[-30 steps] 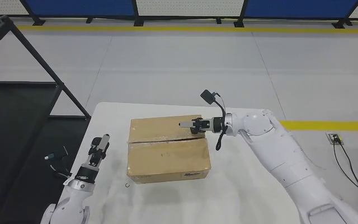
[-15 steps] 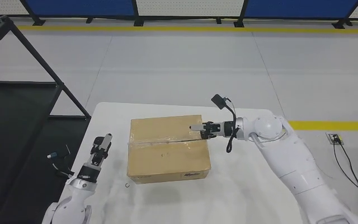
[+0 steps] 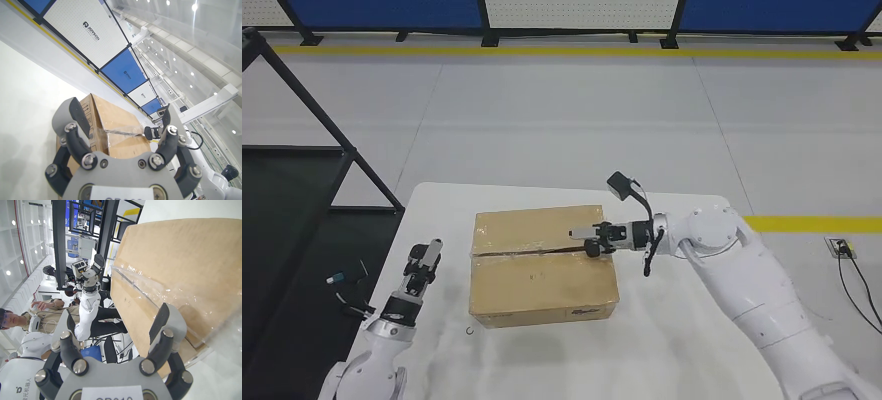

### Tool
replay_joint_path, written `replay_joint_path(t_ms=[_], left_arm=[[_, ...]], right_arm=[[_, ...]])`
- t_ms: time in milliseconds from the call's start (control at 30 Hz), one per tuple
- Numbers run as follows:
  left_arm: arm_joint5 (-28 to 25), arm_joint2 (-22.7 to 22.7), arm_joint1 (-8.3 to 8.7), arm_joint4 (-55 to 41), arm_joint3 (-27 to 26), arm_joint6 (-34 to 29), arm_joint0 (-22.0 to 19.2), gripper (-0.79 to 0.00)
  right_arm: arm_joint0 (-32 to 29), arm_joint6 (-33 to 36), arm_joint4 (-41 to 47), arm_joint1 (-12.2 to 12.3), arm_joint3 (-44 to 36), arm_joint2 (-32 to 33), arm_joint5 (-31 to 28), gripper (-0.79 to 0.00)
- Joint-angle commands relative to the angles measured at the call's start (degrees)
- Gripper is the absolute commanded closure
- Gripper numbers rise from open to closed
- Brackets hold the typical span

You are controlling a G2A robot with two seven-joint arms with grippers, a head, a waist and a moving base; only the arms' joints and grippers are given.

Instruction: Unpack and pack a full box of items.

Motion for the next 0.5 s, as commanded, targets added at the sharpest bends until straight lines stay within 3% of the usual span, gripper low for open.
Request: replay_joint_path(t_ms=[0,167,467], left_arm=[[0.0,-0.2,0.02,-0.1,0.0,0.0,0.1,-0.785],[0.0,-0.3,0.03,-0.2,0.0,0.0,0.3,-0.785],[-0.5,-0.9,0.09,-0.7,0.3,0.0,0.6,-0.785]], right_arm=[[1.2,-0.1,0.6,-0.7,1.8,-1.2,-0.3,-0.785],[3.0,-0.8,3.0,-2.3,4.6,-2.9,-3.1,-0.785],[5.8,-3.2,1.5,-4.8,9.6,-6.7,-1.7,-0.785]])
